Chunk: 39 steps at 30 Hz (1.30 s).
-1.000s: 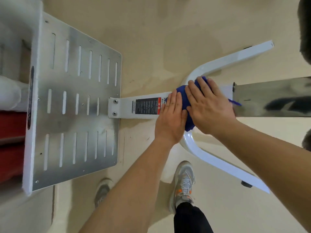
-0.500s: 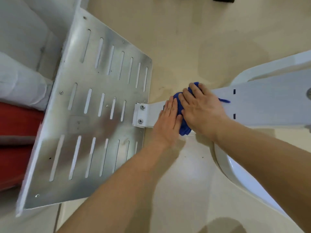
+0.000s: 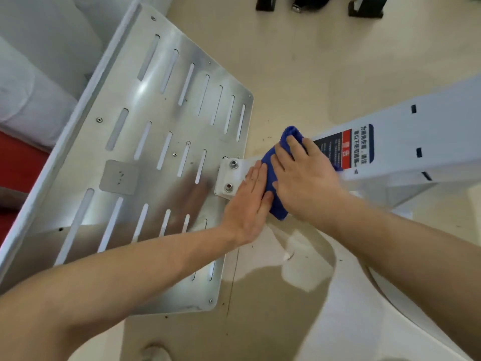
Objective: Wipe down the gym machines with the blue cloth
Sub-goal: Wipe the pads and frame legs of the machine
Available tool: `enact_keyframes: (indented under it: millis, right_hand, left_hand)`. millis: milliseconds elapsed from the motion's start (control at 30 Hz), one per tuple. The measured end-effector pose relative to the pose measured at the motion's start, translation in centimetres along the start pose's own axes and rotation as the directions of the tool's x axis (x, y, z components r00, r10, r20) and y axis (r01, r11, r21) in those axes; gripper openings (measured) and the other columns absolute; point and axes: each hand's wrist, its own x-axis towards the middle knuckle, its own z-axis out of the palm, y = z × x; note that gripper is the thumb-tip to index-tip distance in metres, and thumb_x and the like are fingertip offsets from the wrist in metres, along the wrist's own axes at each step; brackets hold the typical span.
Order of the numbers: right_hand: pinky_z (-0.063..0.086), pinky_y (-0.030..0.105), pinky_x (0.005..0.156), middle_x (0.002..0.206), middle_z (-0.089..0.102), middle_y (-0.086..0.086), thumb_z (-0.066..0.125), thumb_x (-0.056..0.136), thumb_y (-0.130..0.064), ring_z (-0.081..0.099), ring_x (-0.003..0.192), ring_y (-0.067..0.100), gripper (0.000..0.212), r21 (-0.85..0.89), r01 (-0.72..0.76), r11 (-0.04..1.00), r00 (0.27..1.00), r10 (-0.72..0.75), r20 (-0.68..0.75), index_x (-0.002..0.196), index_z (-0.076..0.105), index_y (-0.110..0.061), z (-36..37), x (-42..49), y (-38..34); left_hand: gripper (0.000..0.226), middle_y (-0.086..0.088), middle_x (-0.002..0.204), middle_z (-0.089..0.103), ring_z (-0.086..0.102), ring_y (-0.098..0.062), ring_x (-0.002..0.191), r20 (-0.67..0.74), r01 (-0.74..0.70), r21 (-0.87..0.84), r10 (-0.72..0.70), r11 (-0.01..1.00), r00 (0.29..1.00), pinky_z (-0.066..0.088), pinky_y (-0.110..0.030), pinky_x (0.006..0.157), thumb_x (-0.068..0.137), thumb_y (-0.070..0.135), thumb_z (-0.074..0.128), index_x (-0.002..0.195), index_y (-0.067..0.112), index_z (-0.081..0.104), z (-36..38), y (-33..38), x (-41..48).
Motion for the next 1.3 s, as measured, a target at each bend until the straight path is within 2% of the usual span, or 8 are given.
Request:
enact_keyframes:
  millis: [167,367,633,700,833,1100,1200,1300]
  right_hand:
    - [0.006,0.052,0.123,0.164,0.006,0.021,0.021,0.104,-0.037,-0.001,0.152,0.040,0.065,-0.032,-0.009,0.999,1.000,0.009,-0.004,0.157,0.007,-0.002,-0.1,-1.7,-0.5]
    - [0.012,0.048,0.121,0.162,0.023,0.013,0.029,0.102,-0.045,0.011,0.150,0.037,0.065,0.041,-0.020,0.999,1.000,0.019,0.004,0.156,0.022,-0.009,0.5,5.2,-3.3]
    - [0.001,0.053,0.122,0.166,0.008,0.016,0.013,0.104,-0.040,0.002,0.152,0.038,0.064,0.043,-0.164,0.985,0.980,0.168,-0.110,0.158,0.010,-0.006,0.6,-3.9,0.4]
    - [0.002,0.055,0.121,0.163,0.021,0.015,0.013,0.104,-0.032,0.014,0.150,0.039,0.059,0.061,-0.247,0.967,0.951,0.254,-0.174,0.156,0.024,-0.006,0.2,-6.1,3.3]
    - [0.012,0.057,0.119,0.154,0.041,0.017,0.041,0.101,-0.032,0.033,0.142,0.043,0.053,0.048,-0.375,0.926,0.890,0.374,-0.259,0.145,0.047,-0.005,-0.4,-10.6,8.2]
    - [0.006,0.056,0.121,0.161,0.027,0.018,0.032,0.103,-0.042,0.015,0.150,0.042,0.063,0.040,-0.317,0.948,0.925,0.318,-0.209,0.154,0.030,-0.005,-0.2,-8.1,5.2]
    - [-0.007,0.054,0.119,0.162,0.025,0.014,0.025,0.103,-0.042,0.016,0.151,0.037,0.062,0.074,-0.379,0.922,0.892,0.386,-0.235,0.154,0.032,-0.010,-0.5,-10.2,7.0]
    - [-0.002,0.054,0.120,0.157,0.037,0.014,0.022,0.102,-0.039,0.029,0.147,0.037,0.059,0.069,-0.485,0.872,0.826,0.482,-0.293,0.148,0.045,-0.009,-1.6,-14.6,10.5]
  left_hand:
    - [0.060,0.006,0.166,-0.002,-0.005,-0.004,0.150,0.016,-0.054,0.080,0.053,0.995,0.998,0.000,-0.029,0.122,0.103,0.042,0.014,0.158,0.020,0.003,-0.2,0.1,0.3]
    - [0.073,-0.004,0.166,0.002,0.001,-0.013,0.152,0.151,-0.131,0.500,0.063,0.856,0.987,0.010,-0.037,0.123,0.093,0.045,-0.008,0.157,0.011,0.001,-3.3,-5.8,2.8]
    - [0.061,0.003,0.165,-0.009,-0.011,-0.009,0.150,0.081,-0.237,0.093,0.230,0.967,0.970,0.000,-0.029,0.123,0.102,0.043,0.012,0.156,0.018,-0.003,-1.2,0.9,1.8]
    - [0.061,0.004,0.165,-0.007,-0.010,-0.009,0.151,0.062,-0.308,0.093,0.303,0.947,0.951,0.000,-0.030,0.123,0.101,0.043,0.011,0.155,0.020,-0.003,-1.4,4.3,3.4]
    - [0.061,-0.002,0.165,0.004,0.002,-0.016,0.152,-0.002,-0.493,0.129,0.497,0.860,0.867,0.005,-0.035,0.123,0.102,0.038,0.017,0.157,0.014,0.011,-1.8,10.8,6.0]
    - [0.064,0.003,0.165,-0.003,-0.005,-0.007,0.151,0.039,-0.438,0.189,0.439,0.879,0.898,0.012,-0.043,0.123,0.100,0.054,-0.002,0.155,0.020,0.000,-1.4,7.3,4.6]
    - [0.069,-0.002,0.165,0.003,0.001,-0.013,0.152,0.014,-0.439,0.198,0.446,0.876,0.895,0.017,-0.043,0.122,0.099,0.053,-0.004,0.156,0.016,0.005,-1.5,10.4,4.7]
    - [0.064,-0.010,0.164,0.009,0.008,-0.022,0.152,-0.002,-0.543,0.190,0.554,0.818,0.833,0.023,-0.047,0.120,0.103,0.046,0.003,0.156,0.009,0.011,-1.4,16.5,5.7]
